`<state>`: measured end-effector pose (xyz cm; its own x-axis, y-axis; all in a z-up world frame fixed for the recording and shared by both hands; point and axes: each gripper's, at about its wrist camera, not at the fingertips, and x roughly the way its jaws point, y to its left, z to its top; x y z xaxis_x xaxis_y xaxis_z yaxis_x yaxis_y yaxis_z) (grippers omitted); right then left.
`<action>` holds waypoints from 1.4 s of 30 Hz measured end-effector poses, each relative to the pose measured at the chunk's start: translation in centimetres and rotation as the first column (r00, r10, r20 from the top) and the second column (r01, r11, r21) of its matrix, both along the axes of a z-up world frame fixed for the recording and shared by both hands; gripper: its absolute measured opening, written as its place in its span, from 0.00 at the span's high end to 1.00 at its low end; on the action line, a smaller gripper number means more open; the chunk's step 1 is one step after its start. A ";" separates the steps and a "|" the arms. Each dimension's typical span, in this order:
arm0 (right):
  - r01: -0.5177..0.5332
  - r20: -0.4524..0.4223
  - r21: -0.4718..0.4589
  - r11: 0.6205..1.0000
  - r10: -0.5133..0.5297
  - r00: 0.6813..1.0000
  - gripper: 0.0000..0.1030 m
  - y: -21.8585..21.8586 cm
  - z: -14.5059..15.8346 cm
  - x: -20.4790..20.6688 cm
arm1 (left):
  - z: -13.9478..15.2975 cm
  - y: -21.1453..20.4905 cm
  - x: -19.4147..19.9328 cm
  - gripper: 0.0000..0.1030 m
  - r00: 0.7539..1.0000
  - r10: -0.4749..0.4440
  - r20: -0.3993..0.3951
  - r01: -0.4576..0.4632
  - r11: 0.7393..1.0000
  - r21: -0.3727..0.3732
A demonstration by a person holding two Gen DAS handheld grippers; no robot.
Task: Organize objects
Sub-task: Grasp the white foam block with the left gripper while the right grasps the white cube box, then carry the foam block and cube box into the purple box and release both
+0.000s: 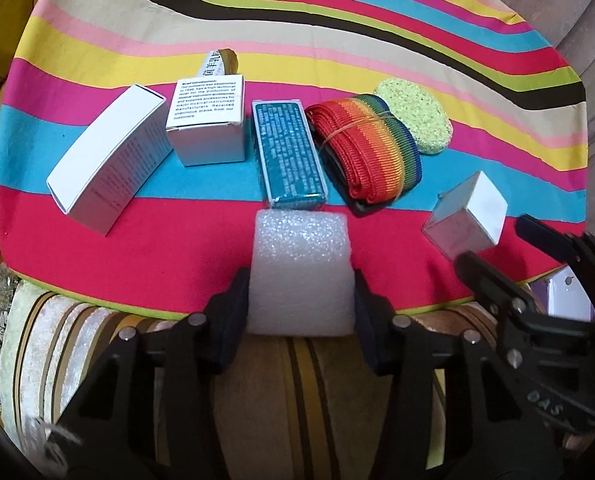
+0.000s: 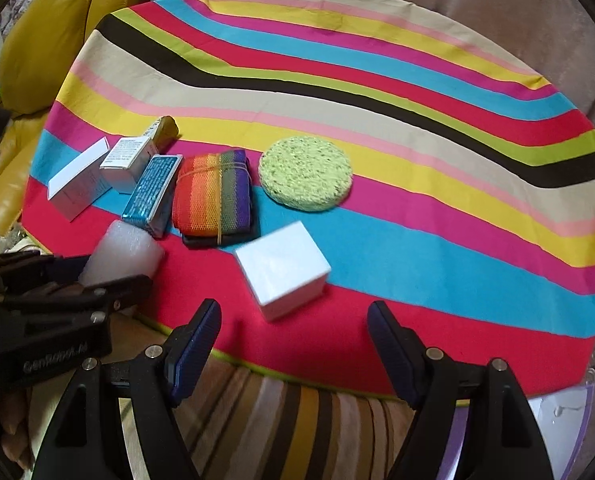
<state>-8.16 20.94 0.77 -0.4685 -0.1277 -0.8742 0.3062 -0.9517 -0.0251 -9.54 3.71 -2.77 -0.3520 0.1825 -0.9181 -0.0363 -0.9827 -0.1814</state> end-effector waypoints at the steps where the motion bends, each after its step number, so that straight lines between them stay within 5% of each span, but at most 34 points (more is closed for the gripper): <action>1: -0.005 0.003 -0.004 1.000 0.005 1.000 0.26 -0.1 -0.1 -0.3 | 0.2 -0.2 -0.1 0.50 1.000 0.001 -0.001 -0.001 1.000 0.004; 9: -0.020 0.023 -0.006 1.000 0.021 1.000 0.27 -0.5 -1.2 -2.3 | 0.3 -1.1 0.1 0.50 1.000 0.005 -0.006 -0.005 1.000 0.028; 14: -0.022 0.023 0.012 1.000 0.022 0.999 0.56 -0.7 -1.6 -2.2 | 0.2 -0.7 -0.1 0.50 1.000 0.008 -0.012 -0.007 0.999 0.045; 23: 0.044 -0.020 -0.047 0.998 -0.045 0.999 0.57 0.7 0.3 0.1 | 2.5 -0.4 1.1 0.51 0.993 0.029 -0.113 -0.020 0.997 0.077; 42: 0.203 -0.040 -0.131 0.970 -0.209 0.977 0.57 5.1 2.5 4.3 | 4.5 3.8 3.2 0.51 0.990 -0.043 -0.133 0.063 0.987 0.149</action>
<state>-3.82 26.01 3.28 -0.5411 -0.1305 -0.8308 0.1045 -0.9907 0.0875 -6.31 7.52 1.71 -0.4517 0.3383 -0.8256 -0.1200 -0.9399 -0.3195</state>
